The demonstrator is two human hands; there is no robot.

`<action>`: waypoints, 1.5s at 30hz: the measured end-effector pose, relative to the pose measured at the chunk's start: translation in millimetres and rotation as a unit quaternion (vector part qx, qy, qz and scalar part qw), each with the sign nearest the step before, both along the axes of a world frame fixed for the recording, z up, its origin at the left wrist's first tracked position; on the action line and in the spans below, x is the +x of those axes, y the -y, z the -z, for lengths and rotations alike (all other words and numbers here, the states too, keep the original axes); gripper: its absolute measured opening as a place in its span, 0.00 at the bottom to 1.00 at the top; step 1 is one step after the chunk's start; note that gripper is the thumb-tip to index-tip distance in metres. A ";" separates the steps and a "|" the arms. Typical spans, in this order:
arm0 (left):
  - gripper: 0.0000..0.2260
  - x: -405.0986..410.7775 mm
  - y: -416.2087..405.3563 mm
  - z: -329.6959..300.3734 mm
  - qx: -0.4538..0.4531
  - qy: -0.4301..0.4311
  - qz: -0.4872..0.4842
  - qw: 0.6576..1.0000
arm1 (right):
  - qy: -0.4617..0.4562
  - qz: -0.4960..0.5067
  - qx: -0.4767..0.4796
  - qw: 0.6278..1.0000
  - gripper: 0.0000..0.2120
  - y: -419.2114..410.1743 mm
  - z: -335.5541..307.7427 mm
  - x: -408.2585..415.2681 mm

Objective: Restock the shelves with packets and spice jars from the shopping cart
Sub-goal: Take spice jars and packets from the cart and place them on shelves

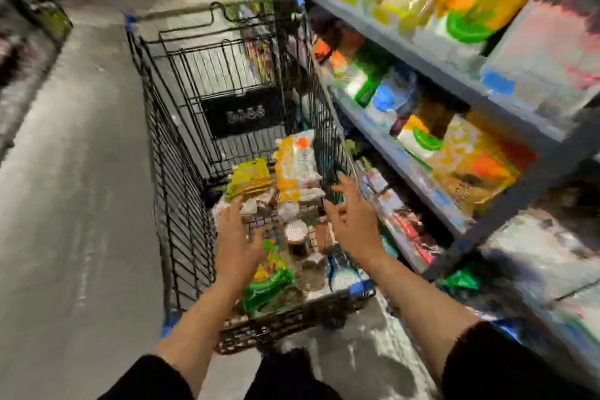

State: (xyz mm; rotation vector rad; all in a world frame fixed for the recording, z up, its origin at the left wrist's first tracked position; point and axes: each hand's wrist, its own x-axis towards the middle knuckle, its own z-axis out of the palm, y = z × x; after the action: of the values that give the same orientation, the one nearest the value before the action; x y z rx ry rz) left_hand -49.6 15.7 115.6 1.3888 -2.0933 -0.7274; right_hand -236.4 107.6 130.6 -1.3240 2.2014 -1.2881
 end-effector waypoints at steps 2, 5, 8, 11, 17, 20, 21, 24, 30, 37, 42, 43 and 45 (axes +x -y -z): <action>0.31 7.8 22.1 17.7 0.024 0.017 -0.008 1.000 | 0.007 -0.010 0.034 0.999 0.26 30.6 16.4 -0.9; 0.32 9.1 48.4 45.9 0.067 0.072 -0.005 0.995 | 0.011 -0.019 0.109 0.994 0.24 68.0 48.3 -5.1; 0.35 2.4 66.5 75.9 0.135 0.096 -0.008 0.986 | 0.003 -0.029 0.232 0.972 0.22 96.6 93.9 -9.2; 0.34 -11.7 76.7 106.7 0.181 0.100 0.010 0.978 | -0.021 -0.066 0.357 0.932 0.28 114.4 142.2 -9.2; 0.33 -37.3 102.8 169.0 0.231 0.099 0.025 0.968 | -0.046 -0.031 0.449 0.892 0.45 144.2 209.4 3.4; 0.32 -40.8 111.5 188.5 0.235 0.093 0.022 0.967 | -0.053 -0.021 0.433 0.900 0.43 150.8 222.0 11.7; 0.32 -41.6 114.9 192.3 0.232 0.089 0.021 0.968 | -0.053 -0.018 0.420 0.906 0.41 150.8 221.8 13.0; 0.32 -48.7 130.6 198.0 0.214 0.085 0.037 0.972 | -0.033 0.019 0.381 0.924 0.38 145.9 220.0 9.4; 0.43 -99.9 164.5 215.1 0.212 0.087 0.168 0.959 | 0.100 0.150 0.258 0.949 0.38 125.5 173.4 -10.6; 0.39 -117.0 164.7 225.8 0.194 0.054 0.129 0.971 | 0.178 0.162 0.167 0.956 0.29 108.0 152.6 -21.7; 0.39 -87.9 167.6 155.2 0.198 -0.098 0.042 0.974 | 0.264 0.148 0.109 0.947 0.25 103.9 130.1 -28.3; 0.40 -80.1 167.6 138.3 0.199 -0.117 0.037 0.972 | 0.286 0.134 0.091 0.945 0.24 103.2 120.5 -29.9; 0.39 -64.3 166.9 104.3 0.216 -0.170 0.034 0.961 | 0.322 0.097 0.063 0.940 0.23 101.0 94.2 -33.6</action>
State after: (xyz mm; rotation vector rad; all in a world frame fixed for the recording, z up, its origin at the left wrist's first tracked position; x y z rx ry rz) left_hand -114.0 -151.2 11.2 1.2911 -1.7799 -1.4094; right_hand -270.1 6.5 36.4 -0.5284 1.9182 -1.3689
